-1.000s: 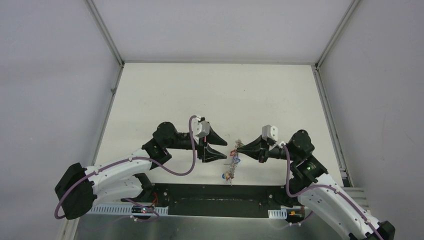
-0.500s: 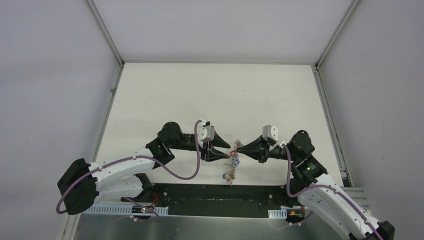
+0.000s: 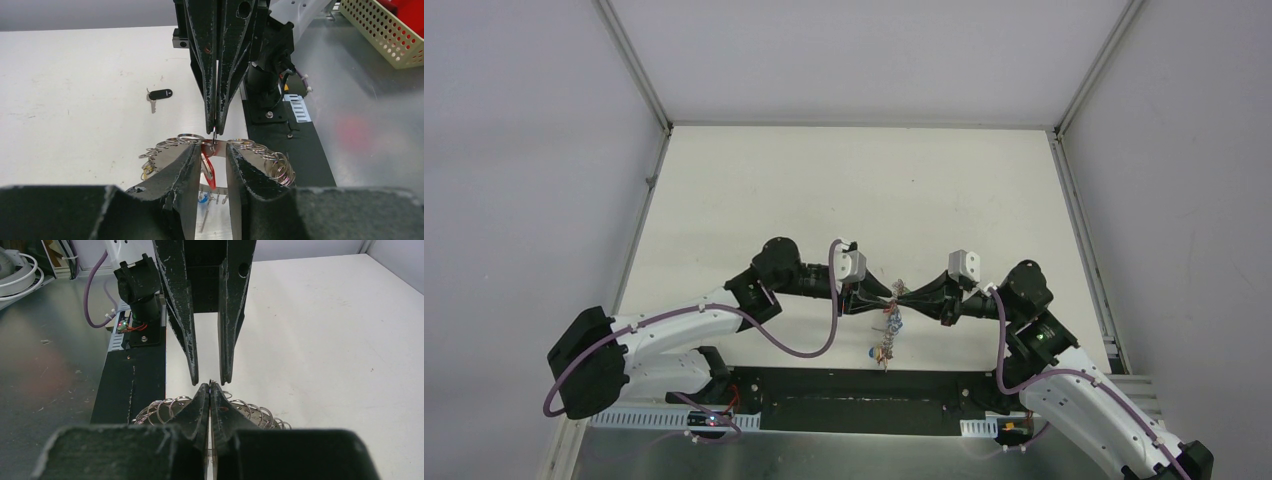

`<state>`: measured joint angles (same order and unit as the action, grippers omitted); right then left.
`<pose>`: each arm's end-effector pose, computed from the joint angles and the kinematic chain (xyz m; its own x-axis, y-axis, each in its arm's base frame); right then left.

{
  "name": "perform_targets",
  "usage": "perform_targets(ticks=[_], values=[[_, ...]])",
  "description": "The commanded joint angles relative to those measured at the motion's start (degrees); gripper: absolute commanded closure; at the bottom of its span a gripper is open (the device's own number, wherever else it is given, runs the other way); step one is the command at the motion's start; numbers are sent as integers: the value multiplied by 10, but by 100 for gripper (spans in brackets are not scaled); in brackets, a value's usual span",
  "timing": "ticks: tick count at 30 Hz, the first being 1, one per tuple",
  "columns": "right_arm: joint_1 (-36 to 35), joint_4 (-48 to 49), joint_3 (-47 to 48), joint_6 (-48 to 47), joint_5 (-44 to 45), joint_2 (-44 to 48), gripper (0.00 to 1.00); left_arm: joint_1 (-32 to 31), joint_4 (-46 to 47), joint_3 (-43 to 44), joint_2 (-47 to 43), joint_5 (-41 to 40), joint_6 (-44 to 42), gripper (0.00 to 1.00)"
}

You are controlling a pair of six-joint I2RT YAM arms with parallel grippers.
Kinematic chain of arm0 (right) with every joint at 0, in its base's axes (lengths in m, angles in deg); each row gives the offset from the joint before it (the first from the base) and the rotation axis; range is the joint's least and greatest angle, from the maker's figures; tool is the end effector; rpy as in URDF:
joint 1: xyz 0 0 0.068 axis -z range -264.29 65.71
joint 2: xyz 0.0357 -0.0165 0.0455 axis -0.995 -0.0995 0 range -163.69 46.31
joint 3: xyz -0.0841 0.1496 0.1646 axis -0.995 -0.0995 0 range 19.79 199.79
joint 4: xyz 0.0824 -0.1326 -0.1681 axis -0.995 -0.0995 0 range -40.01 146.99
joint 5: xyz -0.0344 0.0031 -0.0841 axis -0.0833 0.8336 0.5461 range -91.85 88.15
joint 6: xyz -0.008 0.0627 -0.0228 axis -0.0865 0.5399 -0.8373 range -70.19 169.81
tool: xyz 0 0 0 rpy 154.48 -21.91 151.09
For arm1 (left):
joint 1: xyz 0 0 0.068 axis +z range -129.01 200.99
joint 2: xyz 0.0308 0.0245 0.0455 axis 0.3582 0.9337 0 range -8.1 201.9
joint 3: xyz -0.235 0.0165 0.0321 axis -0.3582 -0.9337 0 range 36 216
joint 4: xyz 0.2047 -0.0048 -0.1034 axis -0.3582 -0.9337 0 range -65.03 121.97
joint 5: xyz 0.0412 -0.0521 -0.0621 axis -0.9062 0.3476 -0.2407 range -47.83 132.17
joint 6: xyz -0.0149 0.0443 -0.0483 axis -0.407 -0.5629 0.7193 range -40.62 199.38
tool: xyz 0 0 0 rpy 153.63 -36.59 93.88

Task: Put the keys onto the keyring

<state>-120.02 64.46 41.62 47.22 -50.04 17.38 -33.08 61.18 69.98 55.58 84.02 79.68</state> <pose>0.0958 0.1181 0.2579 0.0500 -0.0011 -0.9987 -0.9931 0.1060 -0.0499 0.1152 -0.2198 0.2643 -0.0102 0.0074 -0.9999 0.9946 -0.1030 -0.0109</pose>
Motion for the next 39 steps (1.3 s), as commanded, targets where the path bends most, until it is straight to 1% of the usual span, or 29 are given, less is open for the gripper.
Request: perform_targets(ticks=[1, 4, 8, 16, 18, 22, 24, 27, 30, 32, 33, 36, 37, 39], values=[[2, 55, 10, 6, -5, 8, 100, -7, -2, 31, 10, 7, -26, 75], [1, 55, 10, 6, -4, 8, 100, -10, -1, 31, 11, 7, -27, 76], [2, 55, 11, 5, -7, 6, 100, -15, -11, 33, 15, 7, -32, 81], [2, 55, 9, 6, -6, 8, 100, -19, -16, 39, 18, -4, -39, 82], [3, 55, 9, 7, -5, 8, 100, -20, -17, 41, 19, -2, -39, 86], [2, 55, 8, 7, -5, 10, 100, -20, -21, 39, 13, -11, -35, 99], [2, 55, 6, 7, -6, 11, 100, -21, -25, 39, 7, -28, -21, 100], [2, 54, 3, 8, -2, 14, 100, -21, -61, 49, -2, -50, -8, 100], [2, 52, 1, 11, 13, 22, 99, -20, -117, 68, -13, -70, -9, 100], [2, 48, 1, 17, 27, 28, 85, -21, -163, 84, -25, -81, -19, 100], [2, 46, 1, 23, 41, 31, 74, -20, -190, 93, -30, -86, -24, 100], [2, 33, 8, 84, 108, 40, 39, -20, -279, 130, -45, -101, -41, 100], [3, 24, 12, 99, 129, 41, 33, -20, -318, 146, -46, -107, -46, 100], [2, 11, 21, 111, 142, 40, 27, -20, -388, 179, -43, -116, -54, 100]])
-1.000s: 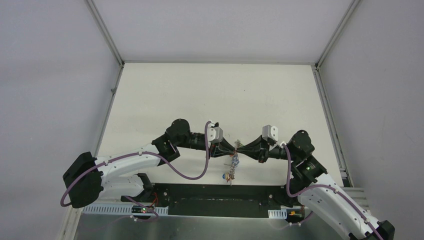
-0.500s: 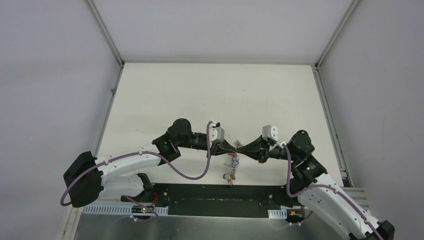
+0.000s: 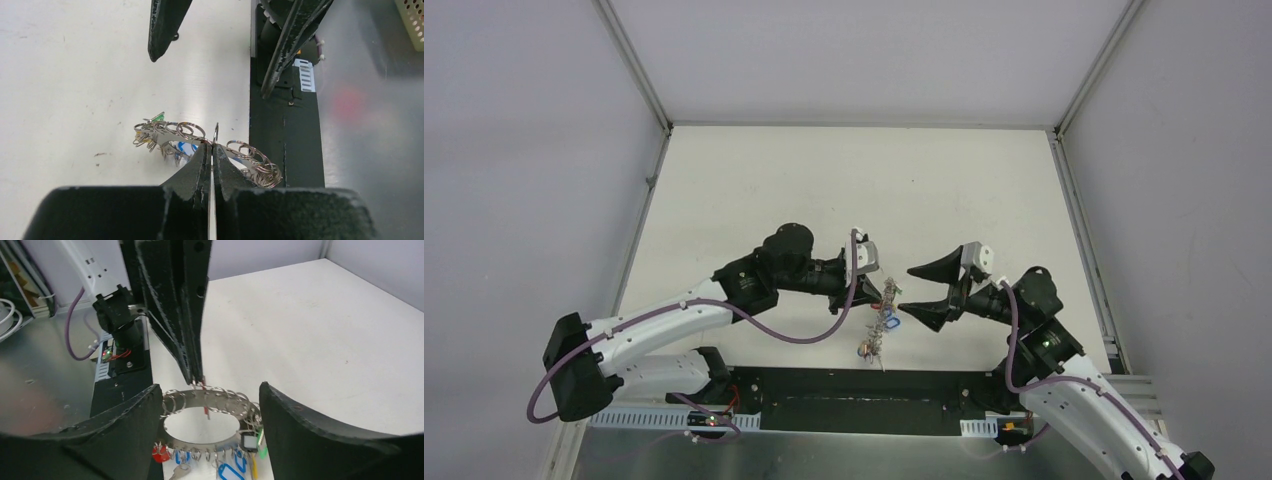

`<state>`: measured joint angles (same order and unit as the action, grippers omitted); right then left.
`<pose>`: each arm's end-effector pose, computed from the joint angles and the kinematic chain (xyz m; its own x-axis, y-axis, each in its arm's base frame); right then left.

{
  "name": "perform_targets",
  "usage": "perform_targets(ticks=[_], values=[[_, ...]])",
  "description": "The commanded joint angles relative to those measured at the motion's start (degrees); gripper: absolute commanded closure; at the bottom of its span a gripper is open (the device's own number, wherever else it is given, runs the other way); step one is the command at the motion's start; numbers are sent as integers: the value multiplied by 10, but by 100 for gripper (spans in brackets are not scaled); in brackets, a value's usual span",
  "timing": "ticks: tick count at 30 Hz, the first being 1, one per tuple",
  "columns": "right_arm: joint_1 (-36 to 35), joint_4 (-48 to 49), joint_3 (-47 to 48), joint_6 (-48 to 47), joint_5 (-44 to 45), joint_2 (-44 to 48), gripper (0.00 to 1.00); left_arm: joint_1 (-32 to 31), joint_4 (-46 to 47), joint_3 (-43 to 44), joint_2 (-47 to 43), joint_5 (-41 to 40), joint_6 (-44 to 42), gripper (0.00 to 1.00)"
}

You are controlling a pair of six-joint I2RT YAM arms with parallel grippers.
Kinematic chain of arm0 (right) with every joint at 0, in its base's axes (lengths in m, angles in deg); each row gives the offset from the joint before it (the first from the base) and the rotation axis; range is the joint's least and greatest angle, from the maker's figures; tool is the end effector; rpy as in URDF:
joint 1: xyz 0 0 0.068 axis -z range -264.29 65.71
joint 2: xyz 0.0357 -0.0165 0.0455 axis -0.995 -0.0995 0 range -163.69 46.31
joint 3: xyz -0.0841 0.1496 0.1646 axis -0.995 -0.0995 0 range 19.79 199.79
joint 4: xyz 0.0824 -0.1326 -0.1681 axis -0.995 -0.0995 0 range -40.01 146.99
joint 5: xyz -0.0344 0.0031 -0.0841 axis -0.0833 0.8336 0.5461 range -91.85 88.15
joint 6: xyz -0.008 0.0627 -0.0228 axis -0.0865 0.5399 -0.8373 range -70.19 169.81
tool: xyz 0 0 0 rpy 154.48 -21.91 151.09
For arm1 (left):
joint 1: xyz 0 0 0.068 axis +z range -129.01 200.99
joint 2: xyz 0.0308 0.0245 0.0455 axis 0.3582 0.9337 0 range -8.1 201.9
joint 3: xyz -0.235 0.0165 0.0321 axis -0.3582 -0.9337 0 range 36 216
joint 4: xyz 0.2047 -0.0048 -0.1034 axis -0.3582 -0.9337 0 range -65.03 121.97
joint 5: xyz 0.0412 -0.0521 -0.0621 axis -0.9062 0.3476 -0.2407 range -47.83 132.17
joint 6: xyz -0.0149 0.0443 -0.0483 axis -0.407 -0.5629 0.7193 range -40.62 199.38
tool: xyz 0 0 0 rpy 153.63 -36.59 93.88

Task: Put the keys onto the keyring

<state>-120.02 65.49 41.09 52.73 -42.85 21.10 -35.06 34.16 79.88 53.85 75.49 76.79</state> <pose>0.0949 0.1116 0.2651 0.0152 0.0583 -0.9982 -0.9736 0.2281 -0.0015 0.1130 -0.2204 0.2735 -0.1080 0.2280 -0.9677 0.9941 0.0182 -0.1067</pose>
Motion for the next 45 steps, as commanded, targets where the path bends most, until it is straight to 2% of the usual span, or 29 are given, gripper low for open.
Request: perform_targets(ticks=[1, 5, 7, 9, 19, 25, 29, 31, 36, 45], values=[[2, -1, 28, 56, 66, 2, 25, -1, -151, 99, -23, -33, -30, 100], [2, -8, 40, 39, 40, -6, 16, -1, -278, 178, -4, -38, -51, 100], [2, -13, 47, 20, 12, -12, 6, -1, -333, 220, 9, -47, -60, 100], [2, -12, 53, 11, 0, -17, 1, 0, -386, 263, 24, -59, -71, 100], [1, 68, 75, 48, -40, -82, 1, -24, -637, 481, 138, -148, -118, 100], [0, 162, 76, 100, -55, -132, 16, -67, -781, 611, 222, -244, -130, 100], [-6, 221, 69, 130, -58, -157, 28, -80, -829, 663, 264, -287, -121, 100], [-10, 242, 64, 140, -56, -168, 36, -84, -833, 676, 274, -297, -112, 100], [-28, 323, 36, 172, -26, -192, 49, -88, -822, 680, 278, -301, -108, 100], [-65, 423, 5, 188, 23, -254, 55, -89, -764, 632, 257, -273, -96, 100]])
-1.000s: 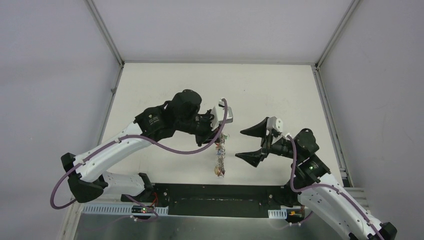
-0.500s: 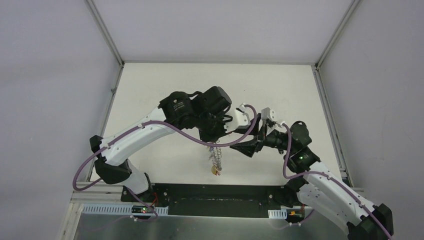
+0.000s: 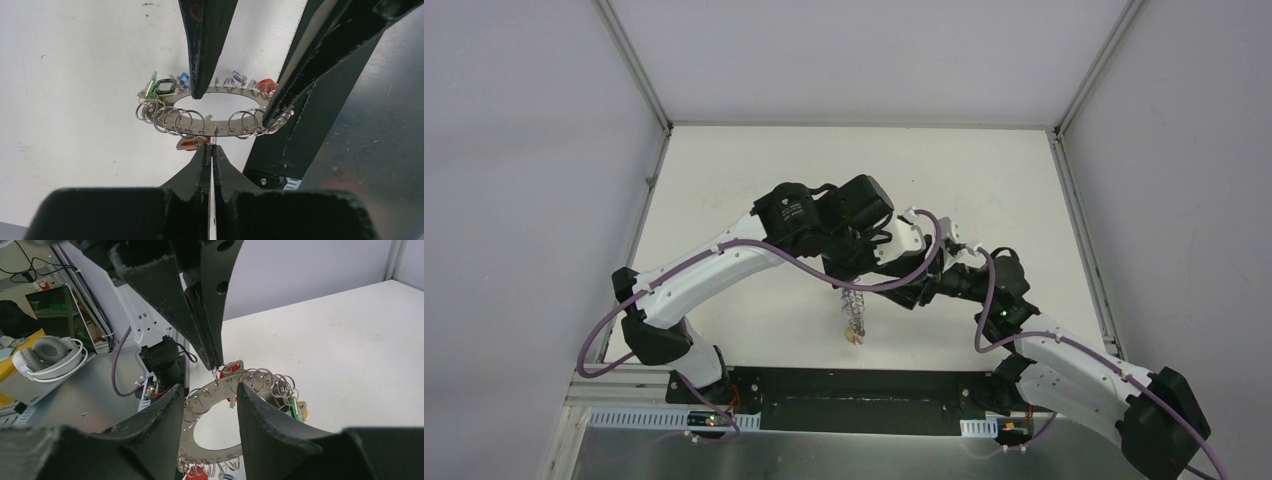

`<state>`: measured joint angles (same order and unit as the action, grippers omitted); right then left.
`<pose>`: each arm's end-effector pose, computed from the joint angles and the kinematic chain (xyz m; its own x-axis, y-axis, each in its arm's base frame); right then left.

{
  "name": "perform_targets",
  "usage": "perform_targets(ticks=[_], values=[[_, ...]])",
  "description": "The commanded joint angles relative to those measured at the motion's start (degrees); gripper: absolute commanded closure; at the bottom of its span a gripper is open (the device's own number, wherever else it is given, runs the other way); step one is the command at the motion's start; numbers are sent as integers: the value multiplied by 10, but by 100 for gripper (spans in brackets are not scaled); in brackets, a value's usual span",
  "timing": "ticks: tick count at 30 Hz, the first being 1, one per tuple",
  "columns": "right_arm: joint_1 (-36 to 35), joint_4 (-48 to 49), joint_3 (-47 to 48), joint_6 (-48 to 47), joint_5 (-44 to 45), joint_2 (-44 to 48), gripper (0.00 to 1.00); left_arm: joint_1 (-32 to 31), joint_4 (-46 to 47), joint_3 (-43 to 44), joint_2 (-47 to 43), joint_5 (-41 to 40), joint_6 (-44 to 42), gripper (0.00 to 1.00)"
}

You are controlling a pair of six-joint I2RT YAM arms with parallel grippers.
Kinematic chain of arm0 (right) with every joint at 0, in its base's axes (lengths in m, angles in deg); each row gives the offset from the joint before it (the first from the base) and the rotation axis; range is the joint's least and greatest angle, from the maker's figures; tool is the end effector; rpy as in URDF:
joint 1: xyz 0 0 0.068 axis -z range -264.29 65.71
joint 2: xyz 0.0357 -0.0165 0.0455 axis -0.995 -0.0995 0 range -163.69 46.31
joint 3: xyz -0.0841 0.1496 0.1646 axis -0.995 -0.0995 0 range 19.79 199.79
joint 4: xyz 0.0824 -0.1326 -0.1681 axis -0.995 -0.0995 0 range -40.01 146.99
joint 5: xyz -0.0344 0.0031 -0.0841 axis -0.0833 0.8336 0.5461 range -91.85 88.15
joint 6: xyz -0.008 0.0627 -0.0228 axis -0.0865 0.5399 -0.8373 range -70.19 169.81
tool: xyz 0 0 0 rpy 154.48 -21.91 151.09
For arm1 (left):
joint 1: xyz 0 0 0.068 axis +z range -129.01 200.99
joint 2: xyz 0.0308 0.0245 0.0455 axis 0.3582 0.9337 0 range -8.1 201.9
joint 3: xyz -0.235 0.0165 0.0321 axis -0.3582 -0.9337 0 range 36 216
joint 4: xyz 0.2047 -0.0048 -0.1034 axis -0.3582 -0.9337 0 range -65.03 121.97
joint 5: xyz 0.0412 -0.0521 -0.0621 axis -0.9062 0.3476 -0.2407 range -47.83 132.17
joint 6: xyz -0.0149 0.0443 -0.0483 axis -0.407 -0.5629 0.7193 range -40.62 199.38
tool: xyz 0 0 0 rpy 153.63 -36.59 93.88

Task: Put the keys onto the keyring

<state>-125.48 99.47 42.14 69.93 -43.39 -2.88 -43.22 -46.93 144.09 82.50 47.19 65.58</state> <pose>0.1241 0.1558 0.2751 -0.1445 0.2157 -0.9657 -0.9838 0.0730 0.1635 0.1116 -0.2415 0.3496 -0.1527 0.8622 -0.4831 0.9799 0.1957 0.0396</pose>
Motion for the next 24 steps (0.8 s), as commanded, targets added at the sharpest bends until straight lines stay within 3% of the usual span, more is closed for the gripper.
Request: perform_targets(ticks=[1, 11, 21, 24], values=[[-12, 88, -6, 15, 30, -20, 57, -7, 54, -17, -33, 15, 17, 100], [-26, 112, -7, 12, 30, -67, 70, -10, 87, -45, -54, 23, 26, 100], [-35, 96, -20, 0, 32, -63, 68, -9, 99, -58, -62, 26, 27, 100], [-39, 94, -17, 1, 29, -68, 73, -9, 103, -61, -62, 30, 30, 100]])
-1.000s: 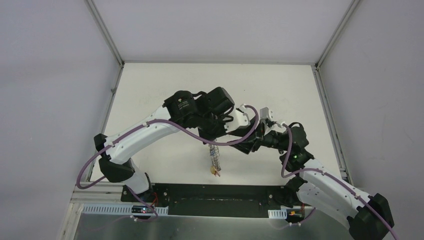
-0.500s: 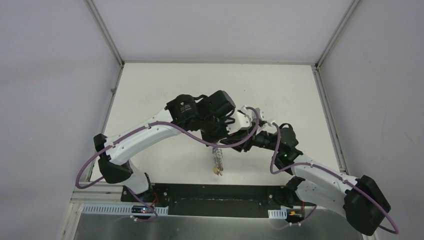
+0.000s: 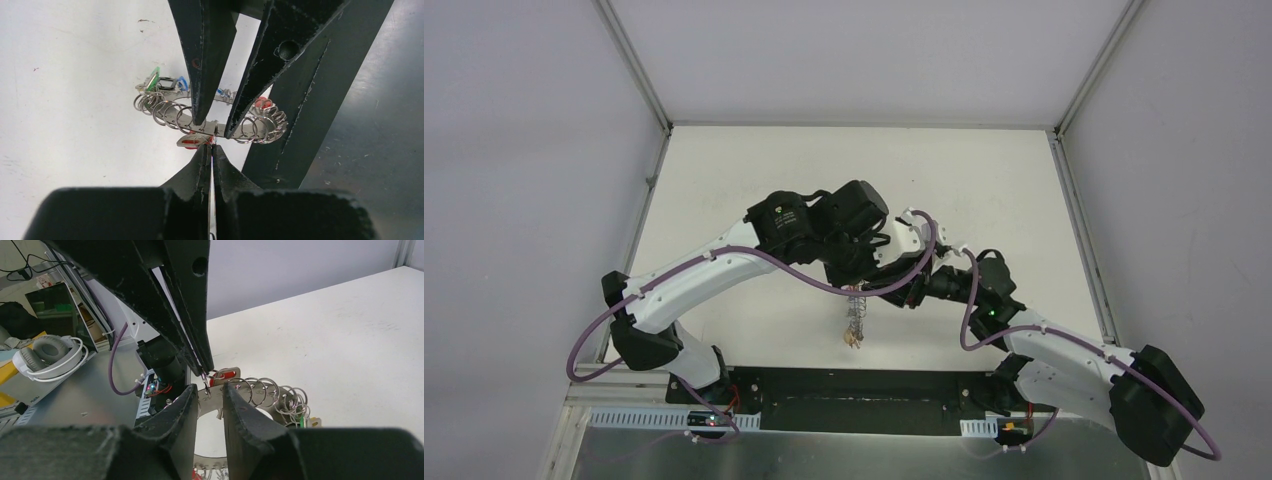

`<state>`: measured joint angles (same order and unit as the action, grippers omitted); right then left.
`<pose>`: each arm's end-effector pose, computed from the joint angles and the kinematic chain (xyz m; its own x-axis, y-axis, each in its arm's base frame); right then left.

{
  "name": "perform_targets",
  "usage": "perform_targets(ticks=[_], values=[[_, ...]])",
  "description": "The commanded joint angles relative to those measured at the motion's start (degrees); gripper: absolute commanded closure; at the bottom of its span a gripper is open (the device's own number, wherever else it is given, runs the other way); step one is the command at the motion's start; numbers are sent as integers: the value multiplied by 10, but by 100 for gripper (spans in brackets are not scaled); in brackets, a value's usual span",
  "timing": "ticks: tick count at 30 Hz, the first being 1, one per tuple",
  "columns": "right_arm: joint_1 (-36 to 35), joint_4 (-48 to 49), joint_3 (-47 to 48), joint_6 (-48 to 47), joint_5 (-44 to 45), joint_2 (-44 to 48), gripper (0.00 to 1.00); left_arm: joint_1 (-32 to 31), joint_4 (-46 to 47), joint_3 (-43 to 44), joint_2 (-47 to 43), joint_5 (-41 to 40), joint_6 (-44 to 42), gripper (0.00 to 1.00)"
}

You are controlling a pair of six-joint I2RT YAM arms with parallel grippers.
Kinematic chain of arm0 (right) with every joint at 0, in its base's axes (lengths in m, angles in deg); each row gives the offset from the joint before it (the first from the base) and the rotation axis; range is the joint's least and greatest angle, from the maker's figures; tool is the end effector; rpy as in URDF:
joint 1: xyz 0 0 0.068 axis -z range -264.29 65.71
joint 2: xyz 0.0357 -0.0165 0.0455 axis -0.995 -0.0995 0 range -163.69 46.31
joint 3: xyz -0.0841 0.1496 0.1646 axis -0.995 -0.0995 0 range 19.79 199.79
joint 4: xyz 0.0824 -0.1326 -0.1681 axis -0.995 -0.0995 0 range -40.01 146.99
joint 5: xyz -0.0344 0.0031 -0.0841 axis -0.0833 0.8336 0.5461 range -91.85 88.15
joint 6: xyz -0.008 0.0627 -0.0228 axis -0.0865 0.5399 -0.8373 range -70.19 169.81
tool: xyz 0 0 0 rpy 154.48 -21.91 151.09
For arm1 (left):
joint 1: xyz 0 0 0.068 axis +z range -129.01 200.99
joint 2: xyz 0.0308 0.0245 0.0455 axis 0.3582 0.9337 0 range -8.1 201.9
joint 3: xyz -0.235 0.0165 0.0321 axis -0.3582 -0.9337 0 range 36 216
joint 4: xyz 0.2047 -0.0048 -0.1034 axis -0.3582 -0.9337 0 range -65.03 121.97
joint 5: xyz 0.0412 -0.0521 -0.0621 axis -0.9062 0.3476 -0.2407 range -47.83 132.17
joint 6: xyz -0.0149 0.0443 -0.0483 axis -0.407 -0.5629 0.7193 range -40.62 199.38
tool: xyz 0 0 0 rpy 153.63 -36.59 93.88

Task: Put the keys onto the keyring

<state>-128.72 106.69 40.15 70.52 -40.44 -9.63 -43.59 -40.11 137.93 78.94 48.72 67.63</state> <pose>0.1273 0.1716 0.2567 -0.1834 0.2073 -0.9609 -0.9774 0.0656 0.2007 0.1084 -0.2421 0.3458 -0.1651 0.8187 -0.5501 0.9779 0.2083 0.0165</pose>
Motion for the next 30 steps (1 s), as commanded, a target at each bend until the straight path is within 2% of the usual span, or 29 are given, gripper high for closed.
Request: perform_targets(ticks=[1, 7, 10, 12, 19, 23, 27, 30], values=[[-7, 22, 4, -5, -2, -3, 74, -6, 36, -1, -27, 15, 11, 100], [-13, 31, 10, -4, -12, -14, 78, -6, 47, -10, -30, 15, 15, 100], [-15, 25, 17, -7, -25, -20, 94, -6, 53, -14, -33, 14, 17, 100], [-16, 26, 16, -7, -23, -20, 100, -6, 55, -17, -35, 15, 17, 100], [-16, 8, 2, -23, -5, 9, 100, -6, 72, -37, -50, -1, 34, 100], [-16, -1, -10, -31, 10, 35, 100, -5, 104, -52, -69, -2, 54, 67], [-16, -16, -18, -36, 19, 61, 100, 2, 160, -85, -100, 38, 69, 51], [-16, -28, -22, -38, 21, 75, 100, 24, 224, -127, -138, 76, 89, 45]])
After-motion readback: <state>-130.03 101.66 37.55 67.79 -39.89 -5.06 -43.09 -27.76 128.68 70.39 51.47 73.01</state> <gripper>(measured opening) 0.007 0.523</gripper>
